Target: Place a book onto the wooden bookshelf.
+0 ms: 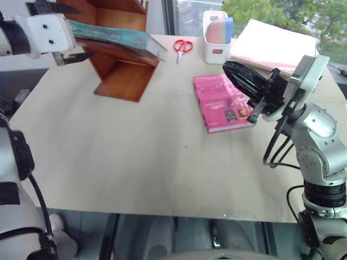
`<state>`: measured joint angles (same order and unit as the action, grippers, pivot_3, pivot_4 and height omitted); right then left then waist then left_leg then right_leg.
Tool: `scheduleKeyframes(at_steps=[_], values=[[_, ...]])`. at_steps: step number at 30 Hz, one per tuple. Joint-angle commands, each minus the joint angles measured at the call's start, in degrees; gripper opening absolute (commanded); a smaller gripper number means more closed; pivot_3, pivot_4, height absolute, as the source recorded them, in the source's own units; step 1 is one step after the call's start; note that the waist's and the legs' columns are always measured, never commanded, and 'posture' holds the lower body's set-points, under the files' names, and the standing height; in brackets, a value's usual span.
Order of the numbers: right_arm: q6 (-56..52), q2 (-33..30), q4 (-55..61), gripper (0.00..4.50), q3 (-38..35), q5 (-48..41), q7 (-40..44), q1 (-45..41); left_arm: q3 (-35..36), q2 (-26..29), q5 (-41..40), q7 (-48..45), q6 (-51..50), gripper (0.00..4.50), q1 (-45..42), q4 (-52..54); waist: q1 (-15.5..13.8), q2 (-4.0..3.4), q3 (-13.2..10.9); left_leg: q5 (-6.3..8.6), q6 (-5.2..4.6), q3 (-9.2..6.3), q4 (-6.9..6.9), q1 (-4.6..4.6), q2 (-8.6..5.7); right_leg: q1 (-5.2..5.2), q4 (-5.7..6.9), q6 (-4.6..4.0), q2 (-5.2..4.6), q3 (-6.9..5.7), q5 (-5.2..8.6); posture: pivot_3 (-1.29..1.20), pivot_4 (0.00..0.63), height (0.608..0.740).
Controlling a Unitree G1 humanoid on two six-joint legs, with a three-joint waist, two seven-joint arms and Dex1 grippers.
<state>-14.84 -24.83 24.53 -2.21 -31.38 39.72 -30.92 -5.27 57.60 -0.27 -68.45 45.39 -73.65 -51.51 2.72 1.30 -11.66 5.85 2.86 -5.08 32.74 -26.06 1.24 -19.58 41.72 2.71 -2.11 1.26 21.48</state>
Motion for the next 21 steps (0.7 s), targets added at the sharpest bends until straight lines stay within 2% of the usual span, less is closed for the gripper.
scheduleKeyframes(at_steps=[1, 3, 5, 9, 12, 15, 19, 20, 21], values=[[-0.2, -2.0, 0.3, 0.00, -1.6, -1.5, 2.2, 0.4, 4.6, -2.2, -18.0, 1.0, -21.1, 4.39, 9.0, 30.9, -0.1, -0.01, 0.0, 0.00, -0.01, 0.02, 0.10, -0.01, 0.03, 0.01, 0.01, 0.00, 0.00, 0.05, 0.00, 0.00, 0.150, 0.740], [-0.4, -3.7, -0.5, 0.00, -1.3, -0.5, 3.5, 1.9, 5.8, -4.6, -25.2, 7.8, -35.3, 4.39, 17.5, 47.4, -0.1, -0.03, 0.0, 0.02, -0.03, 0.00, 0.40, -0.12, 0.05, 0.03, 0.04, 0.00, 0.06, 0.07, 0.00, 0.00, 0.150, 0.740], [-1.5, -4.9, -1.6, 0.00, -1.2, -0.4, 3.9, 3.4, 6.4, -6.7, -28.0, 13.8, -44.7, 4.39, 25.4, 57.5, 0.2, -0.06, 0.0, 0.04, -0.07, 0.02, 0.47, -0.05, 0.04, 0.11, 0.08, 0.00, 0.07, 0.12, 0.00, 0.00, 0.150, 0.740], [-2.3, -9.4, -4.2, 0.00, -0.3, 3.3, 5.9, 9.1, 6.3, -14.9, -31.8, 27.1, -58.0, 4.39, 40.4, 70.4, 0.2, -0.16, 0.1, 0.20, -0.32, 0.04, 0.47, 0.38, 0.03, 0.41, 0.17, -0.01, 0.25, 0.16, -0.01, 0.00, 0.150, 0.740], [-4.8, -11.7, -4.5, 0.00, -2.4, 3.1, 5.6, 14.2, 7.8, -21.9, -35.4, 34.6, -64.6, 4.39, 50.3, 73.9, -0.1, -0.14, 0.1, 0.20, -0.33, 0.00, 0.61, 0.35, 0.07, 0.41, 0.20, -0.22, 0.34, 0.17, -0.13, 0.00, 0.150, 0.740], [-4.9, -15.0, -2.1, 0.75, -5.8, 4.6, 5.9, 23.5, 11.4, -23.5, -36.7, 35.1, -66.7, 4.50, 59.9, 73.5, -0.4, -0.15, 0.1, 0.21, -0.35, 0.01, 0.62, 0.39, 0.04, 0.50, 0.14, -0.27, 0.30, 0.18, -0.17, 0.00, 0.150, 0.740], [-3.9, -17.6, 1.0, 2.34, -12.9, 5.8, 4.9, 35.1, 15.7, -20.7, -34.6, 33.3, -66.4, 4.50, 69.0, 73.5, -0.8, -0.16, 0.1, 0.23, -0.35, 0.00, 0.56, 0.35, 0.04, 0.45, 0.10, -0.29, 0.29, 0.17, -0.16, 0.00, 0.150, 0.740], [-3.8, -18.3, 1.3, 2.94, -14.9, 6.1, 5.3, 38.0, 16.5, -19.4, -34.0, 32.0, -66.4, 4.50, 71.2, 73.2, -0.8, -0.16, 0.1, 0.23, -0.35, 0.00, 0.56, 0.35, 0.04, 0.45, 0.10, -0.29, 0.30, 0.17, -0.16, 0.00, 0.150, 0.740], [-3.6, -19.0, 1.5, 3.10, -16.5, 6.3, 6.1, 40.6, 17.5, -18.3, -33.3, 31.3, -66.2, 4.50, 72.7, 72.4, -0.8, -0.17, 0.1, 0.23, -0.34, 0.00, 0.57, 0.40, 0.04, 0.48, 0.11, -0.29, 0.30, 0.17, -0.16, 0.00, 0.150, 0.740]])
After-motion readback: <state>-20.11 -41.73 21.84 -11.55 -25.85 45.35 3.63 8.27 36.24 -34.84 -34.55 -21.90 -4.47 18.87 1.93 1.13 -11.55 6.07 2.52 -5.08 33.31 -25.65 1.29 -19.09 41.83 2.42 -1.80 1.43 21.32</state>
